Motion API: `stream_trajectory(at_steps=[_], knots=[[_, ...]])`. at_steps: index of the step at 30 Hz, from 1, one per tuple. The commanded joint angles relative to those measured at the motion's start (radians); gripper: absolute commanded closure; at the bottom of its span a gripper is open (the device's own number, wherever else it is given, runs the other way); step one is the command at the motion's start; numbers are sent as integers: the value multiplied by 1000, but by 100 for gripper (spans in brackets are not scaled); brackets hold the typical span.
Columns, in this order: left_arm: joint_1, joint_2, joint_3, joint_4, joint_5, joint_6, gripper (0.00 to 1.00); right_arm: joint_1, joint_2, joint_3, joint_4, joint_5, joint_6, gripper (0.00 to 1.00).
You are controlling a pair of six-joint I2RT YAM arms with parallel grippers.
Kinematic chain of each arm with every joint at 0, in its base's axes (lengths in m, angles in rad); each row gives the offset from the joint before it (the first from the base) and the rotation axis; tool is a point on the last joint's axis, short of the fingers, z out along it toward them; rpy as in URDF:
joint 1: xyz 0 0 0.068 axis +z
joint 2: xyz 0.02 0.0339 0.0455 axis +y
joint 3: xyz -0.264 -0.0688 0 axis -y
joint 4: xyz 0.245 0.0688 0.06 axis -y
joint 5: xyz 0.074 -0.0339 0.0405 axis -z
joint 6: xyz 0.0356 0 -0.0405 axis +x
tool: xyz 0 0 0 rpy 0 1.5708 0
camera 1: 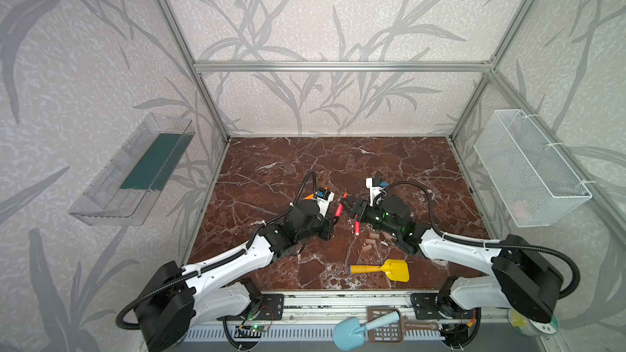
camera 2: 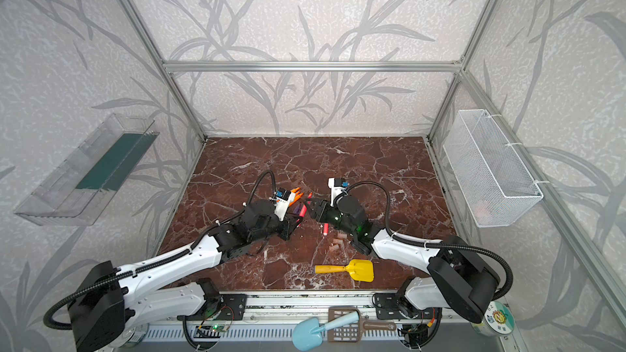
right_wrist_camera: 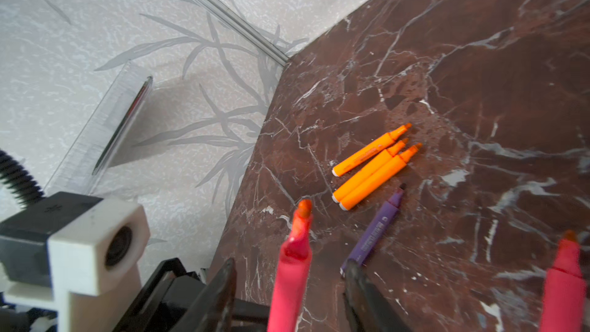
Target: Insert the pens into the pen caps
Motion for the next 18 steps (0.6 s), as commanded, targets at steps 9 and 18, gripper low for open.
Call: stream_trajectory(at_steps=[9, 18], knots=[[-6, -23, -15, 66, 50, 7, 82, 12, 72, 56, 46, -10, 34, 64], [-6, -30, -26, 67, 47, 18, 71, 19, 74, 61, 22, 8, 39, 82]])
